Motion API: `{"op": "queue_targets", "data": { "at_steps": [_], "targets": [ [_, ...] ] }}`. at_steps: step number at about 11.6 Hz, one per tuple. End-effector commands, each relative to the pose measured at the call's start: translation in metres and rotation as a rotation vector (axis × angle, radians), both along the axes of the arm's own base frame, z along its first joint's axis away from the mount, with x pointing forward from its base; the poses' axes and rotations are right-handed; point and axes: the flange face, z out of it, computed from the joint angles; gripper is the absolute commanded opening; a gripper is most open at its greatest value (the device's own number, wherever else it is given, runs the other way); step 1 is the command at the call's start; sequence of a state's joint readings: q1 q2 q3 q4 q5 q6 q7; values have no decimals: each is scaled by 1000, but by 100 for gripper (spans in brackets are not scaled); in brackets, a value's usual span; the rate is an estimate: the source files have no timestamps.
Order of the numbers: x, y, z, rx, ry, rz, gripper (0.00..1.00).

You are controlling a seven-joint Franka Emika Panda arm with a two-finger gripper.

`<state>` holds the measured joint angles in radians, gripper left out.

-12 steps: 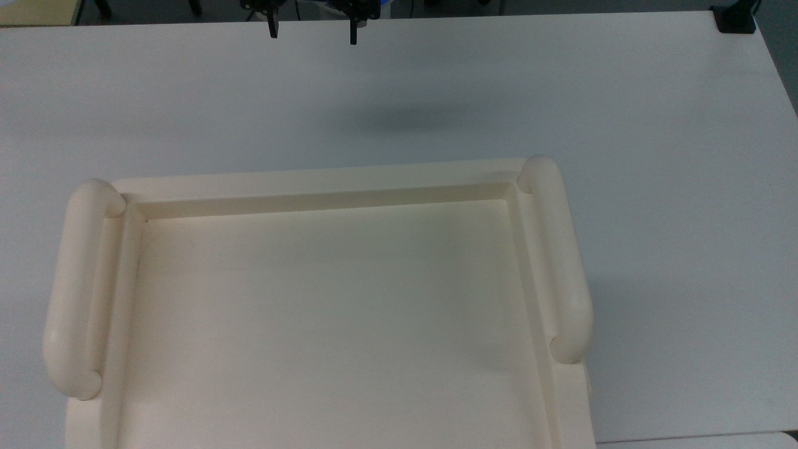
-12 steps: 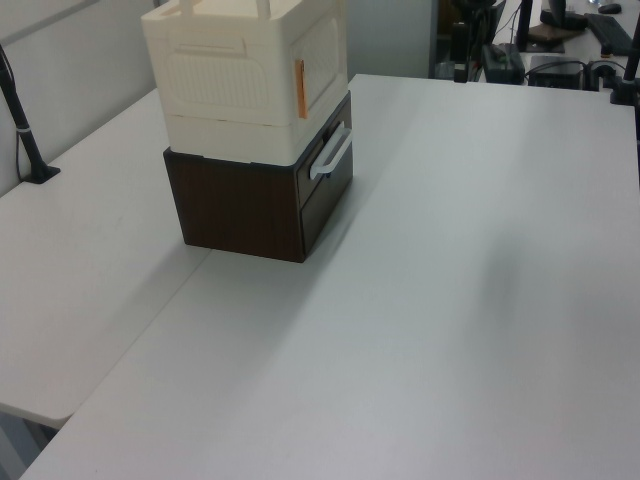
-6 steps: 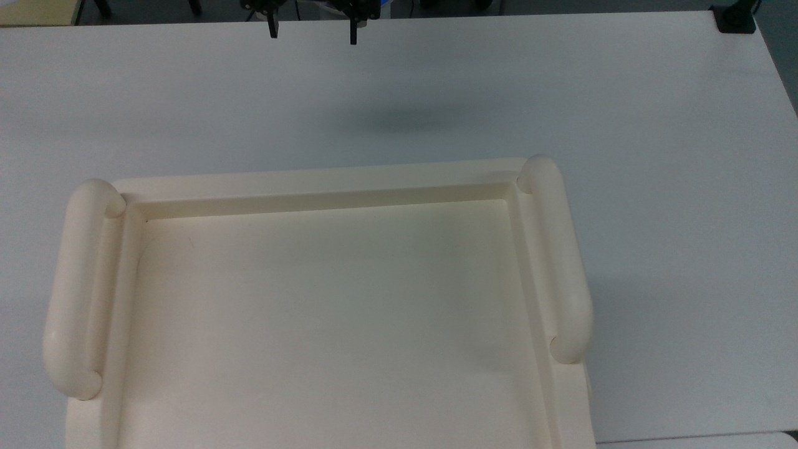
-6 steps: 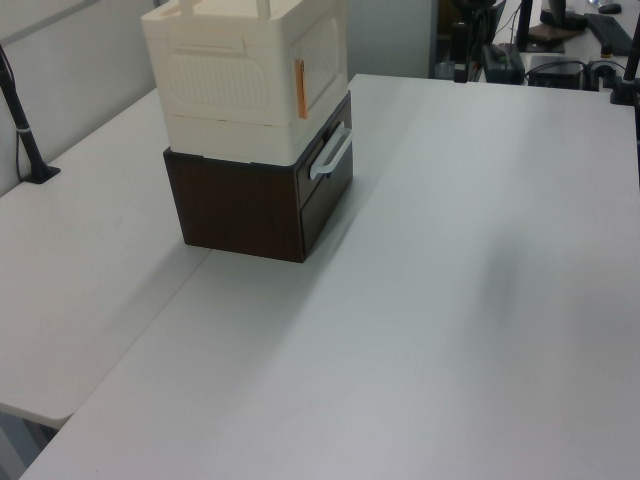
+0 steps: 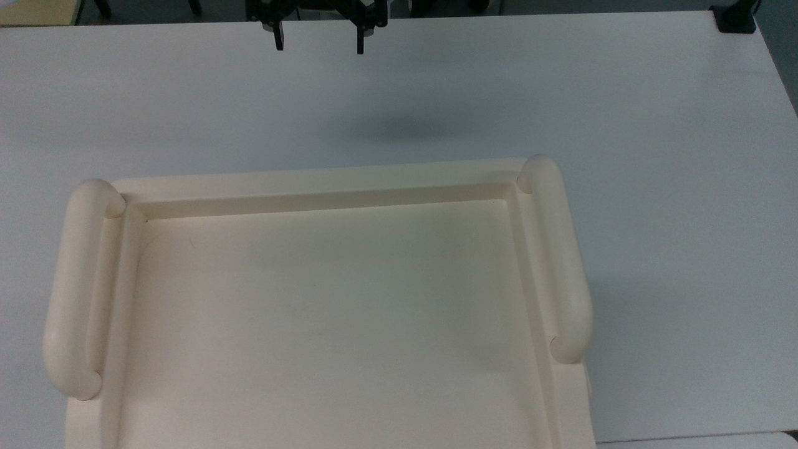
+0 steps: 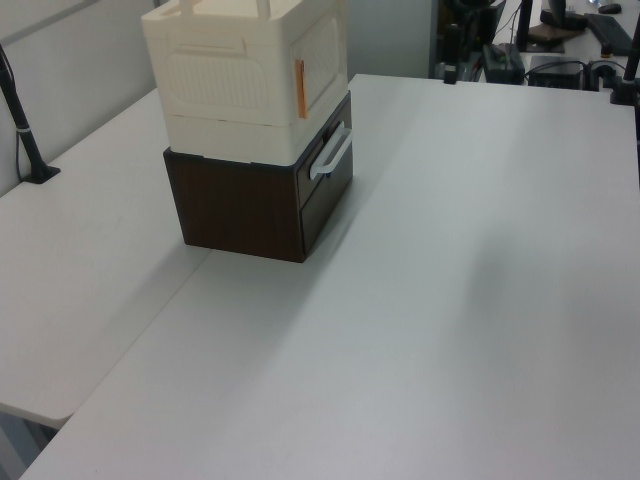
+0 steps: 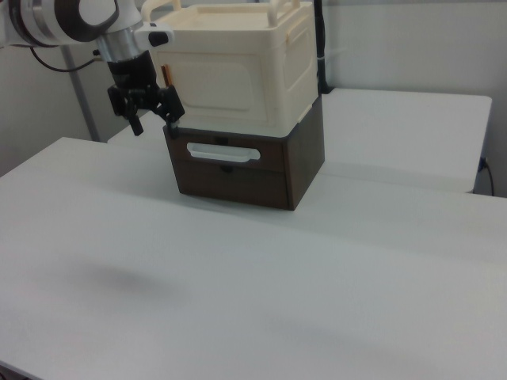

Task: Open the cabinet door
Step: 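Move the gripper down to the orange handle edge of the cabinet door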

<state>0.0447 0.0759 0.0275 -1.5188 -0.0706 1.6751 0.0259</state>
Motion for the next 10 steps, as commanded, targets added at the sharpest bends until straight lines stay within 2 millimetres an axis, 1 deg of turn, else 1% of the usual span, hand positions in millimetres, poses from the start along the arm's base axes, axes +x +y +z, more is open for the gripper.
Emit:
{"op": "queue_targets", "data": {
  "at_steps": [1, 3, 4, 6, 7, 9, 10],
  "targets": [
    [37, 29, -9, 21, -94, 69, 100],
    [51, 45, -13, 27, -106, 87, 100],
    [60, 57, -8, 49, -156, 104, 100],
    [70, 72, 2, 62, -271, 127, 100],
    [76, 74, 3, 68, -314, 131, 100],
    [88, 89, 1, 79, -405, 148, 100],
    [91, 97, 3, 101, -457, 117, 100]
  ]
}}
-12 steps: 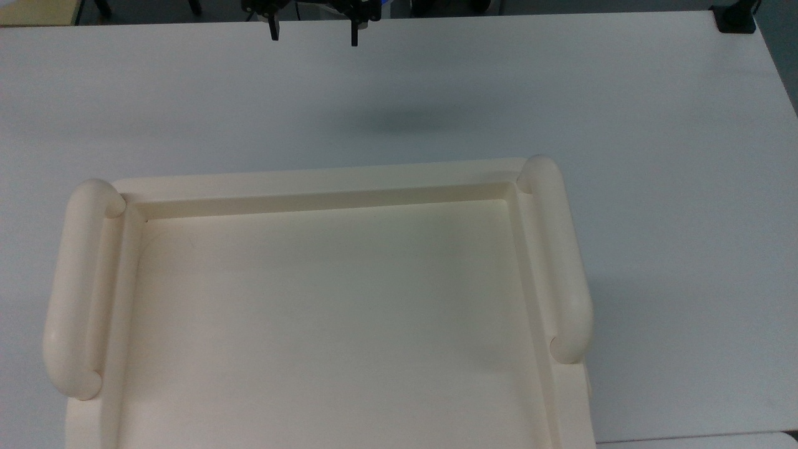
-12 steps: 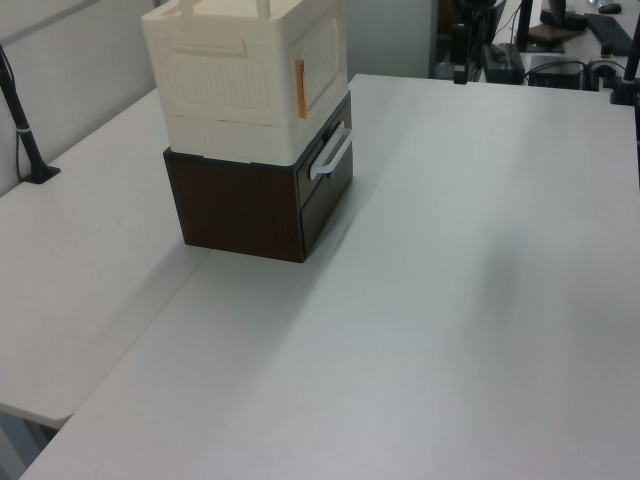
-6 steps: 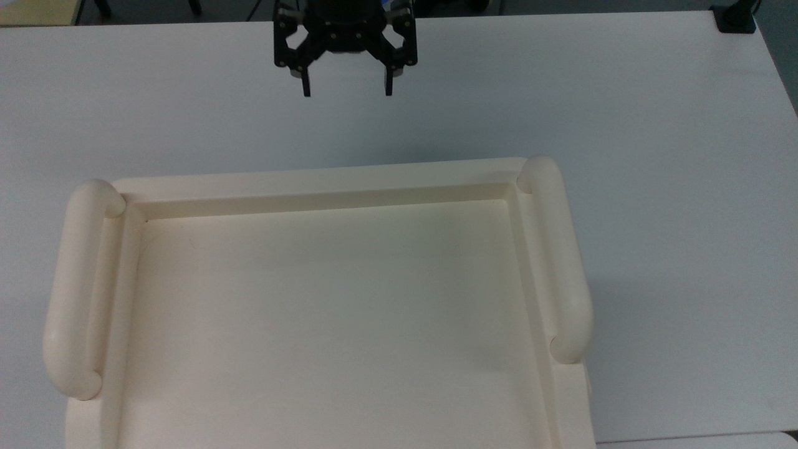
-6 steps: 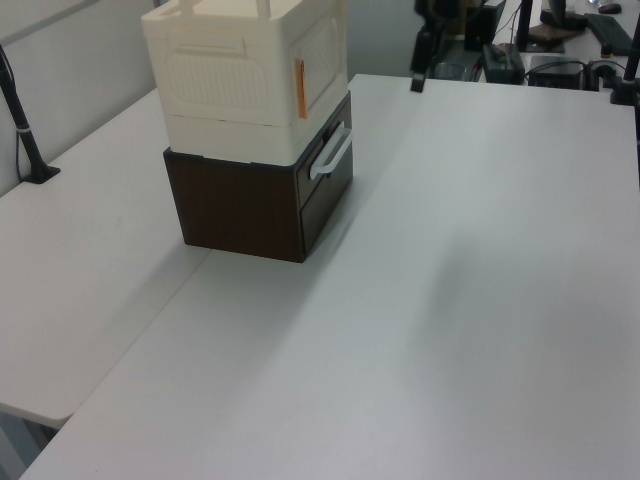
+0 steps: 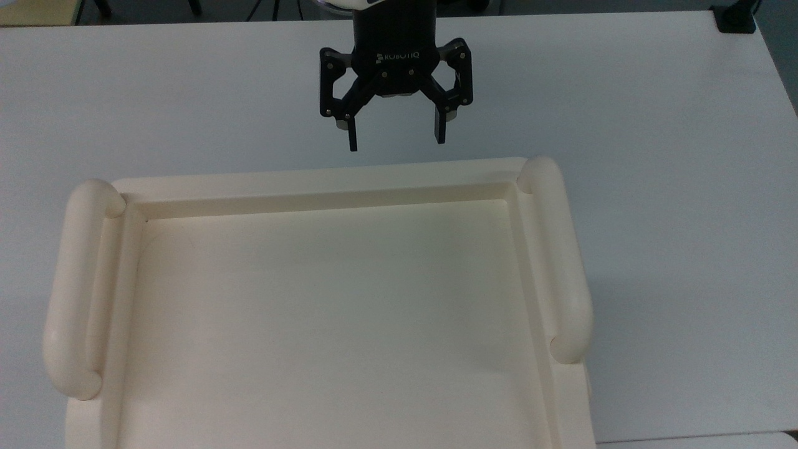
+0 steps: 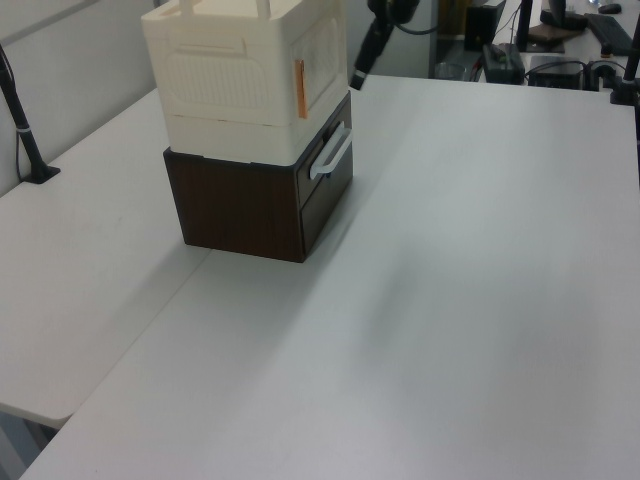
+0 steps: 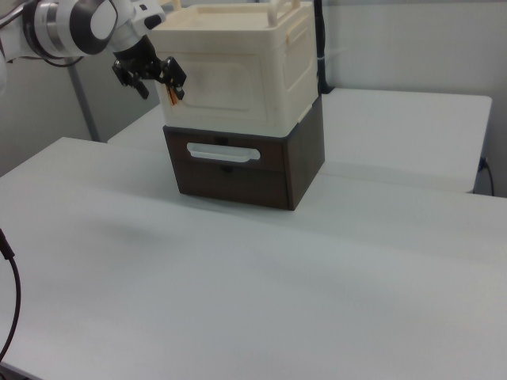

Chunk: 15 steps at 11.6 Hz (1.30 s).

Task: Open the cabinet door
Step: 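Move the gripper down to the orange handle edge of the cabinet door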

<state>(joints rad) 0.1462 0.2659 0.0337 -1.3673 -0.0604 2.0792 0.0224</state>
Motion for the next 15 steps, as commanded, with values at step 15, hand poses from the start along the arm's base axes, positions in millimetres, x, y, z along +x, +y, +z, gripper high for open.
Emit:
{"op": "queue_targets", "data": {
  "at_steps": [15],
  "targets": [
    [34, 46, -12, 25, -281, 28, 65]
  ]
}}
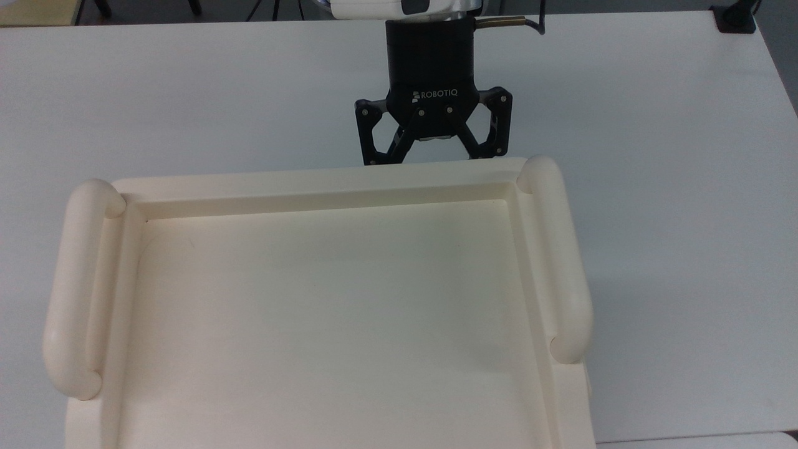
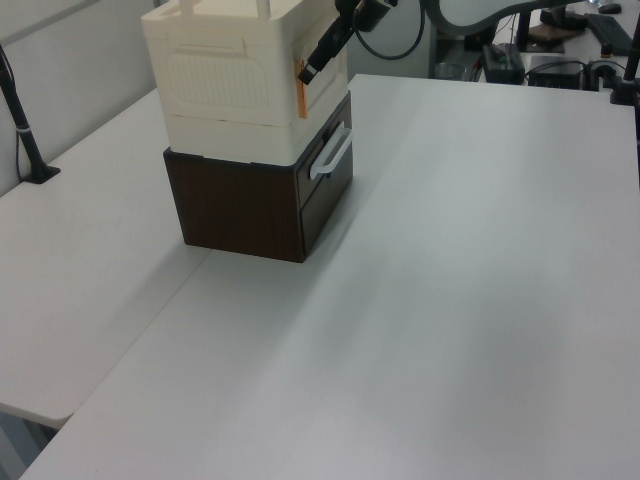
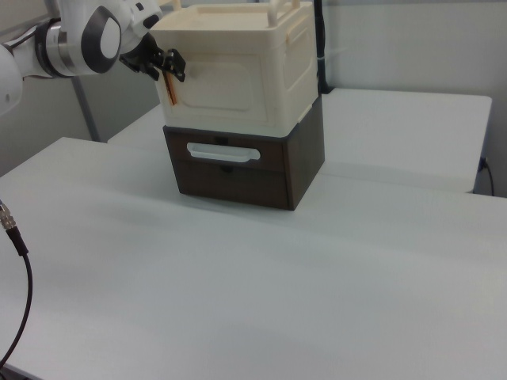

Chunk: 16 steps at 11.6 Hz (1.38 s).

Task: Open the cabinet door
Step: 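Move the gripper down to the orange handle edge of the cabinet door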

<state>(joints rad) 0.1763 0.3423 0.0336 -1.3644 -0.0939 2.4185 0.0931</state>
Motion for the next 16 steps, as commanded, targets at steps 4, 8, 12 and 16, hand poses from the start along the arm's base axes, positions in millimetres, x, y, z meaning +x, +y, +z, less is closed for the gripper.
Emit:
{"op": "queue_targets", "data": {
  "at_steps": [4, 8, 12, 16],
  "targets": [
    [3, 23, -9, -67, -25, 40, 64],
    [4, 25, -4, -68, -62, 48, 48],
    [4, 24, -6, -71, -61, 49, 37],
    [3, 17, -2, -80, -61, 41, 7]
  ]
}}
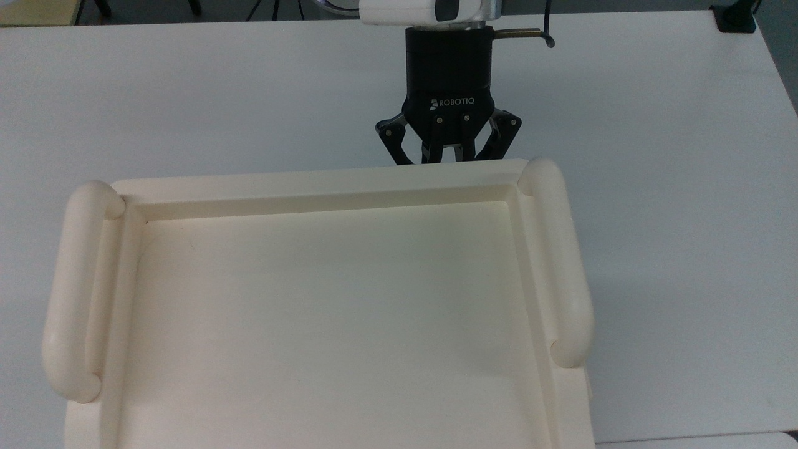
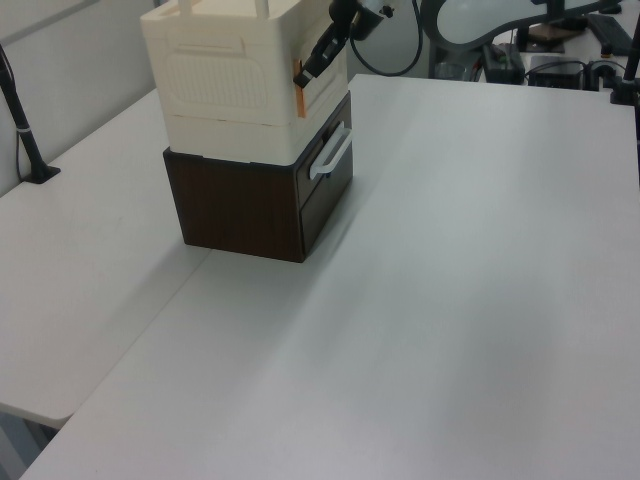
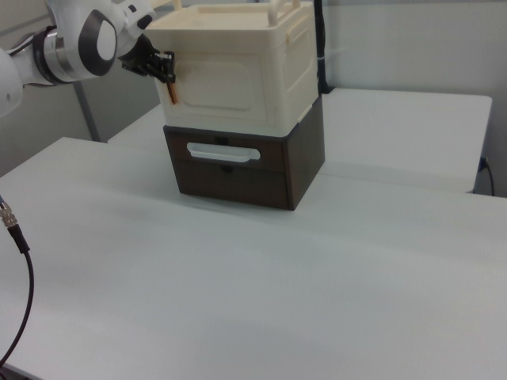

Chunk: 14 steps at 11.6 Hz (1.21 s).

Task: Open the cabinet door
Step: 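Pull the door edge outward with the gripper, swinging the door open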

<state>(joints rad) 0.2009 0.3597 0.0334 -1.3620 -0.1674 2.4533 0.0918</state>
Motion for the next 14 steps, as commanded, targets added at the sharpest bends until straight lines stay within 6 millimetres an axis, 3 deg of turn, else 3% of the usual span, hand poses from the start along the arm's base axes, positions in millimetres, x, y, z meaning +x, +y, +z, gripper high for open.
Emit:
{"op": "queue_targets", "data": {
  "at_steps": [1, 4, 9, 10, 12, 14],
  "targets": [
    [0, -3, 4, -14, -18, -2, 6],
    [-8, -10, -4, -37, 60, -18, 5],
    [-30, -26, 2, -69, 227, -65, 6],
    [-34, -29, 5, -68, 251, -73, 17],
    [-45, -38, 8, -79, 327, -97, 84],
    [-59, -40, 18, -91, 393, -108, 89]
  ]
}}
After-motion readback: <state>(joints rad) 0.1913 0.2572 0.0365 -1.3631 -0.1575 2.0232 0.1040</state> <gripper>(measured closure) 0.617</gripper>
